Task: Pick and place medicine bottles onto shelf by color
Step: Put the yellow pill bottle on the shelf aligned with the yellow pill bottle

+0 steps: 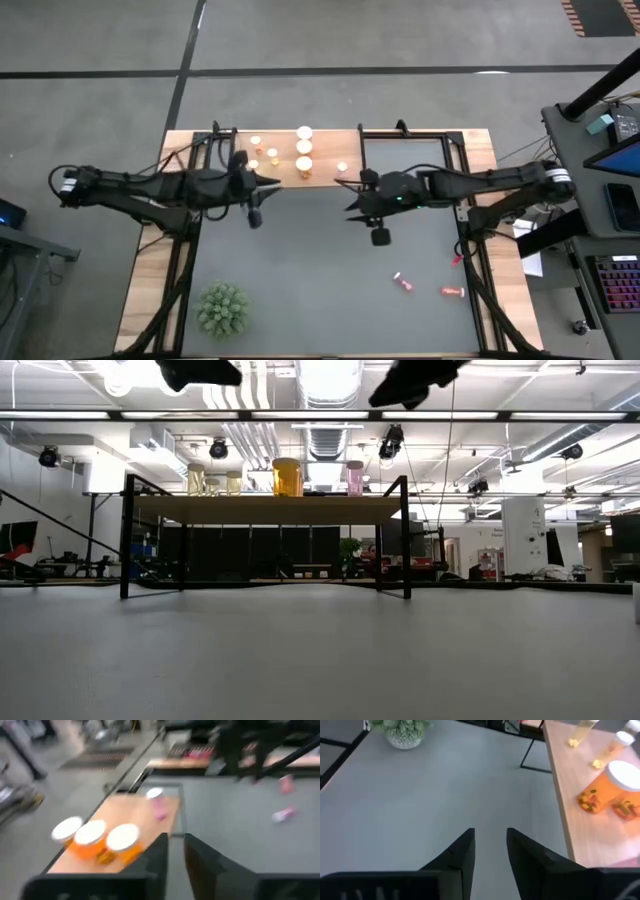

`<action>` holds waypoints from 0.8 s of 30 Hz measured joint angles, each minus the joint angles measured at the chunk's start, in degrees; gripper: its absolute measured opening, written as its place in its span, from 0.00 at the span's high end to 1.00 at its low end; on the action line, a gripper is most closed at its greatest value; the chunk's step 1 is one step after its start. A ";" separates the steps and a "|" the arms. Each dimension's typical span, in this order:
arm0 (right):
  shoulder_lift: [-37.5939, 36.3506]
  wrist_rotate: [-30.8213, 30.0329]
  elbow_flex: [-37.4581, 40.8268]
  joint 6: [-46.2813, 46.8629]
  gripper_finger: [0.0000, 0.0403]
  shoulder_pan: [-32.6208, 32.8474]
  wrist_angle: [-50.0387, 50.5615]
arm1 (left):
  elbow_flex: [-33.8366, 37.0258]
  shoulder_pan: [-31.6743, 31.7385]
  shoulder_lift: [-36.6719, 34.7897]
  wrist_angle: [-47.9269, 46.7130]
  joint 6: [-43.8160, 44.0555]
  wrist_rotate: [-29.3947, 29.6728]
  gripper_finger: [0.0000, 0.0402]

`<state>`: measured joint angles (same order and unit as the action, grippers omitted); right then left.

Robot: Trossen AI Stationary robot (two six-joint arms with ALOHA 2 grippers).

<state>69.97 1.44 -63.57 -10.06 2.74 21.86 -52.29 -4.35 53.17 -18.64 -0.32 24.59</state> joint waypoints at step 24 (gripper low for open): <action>-11.86 -0.01 20.06 -1.54 0.79 0.00 -20.74 | -22.44 23.16 22.40 -31.82 -0.51 -1.87 1.00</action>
<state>58.10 1.43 -43.51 -11.59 2.74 1.12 -74.73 18.81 75.56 -50.45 -0.84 22.72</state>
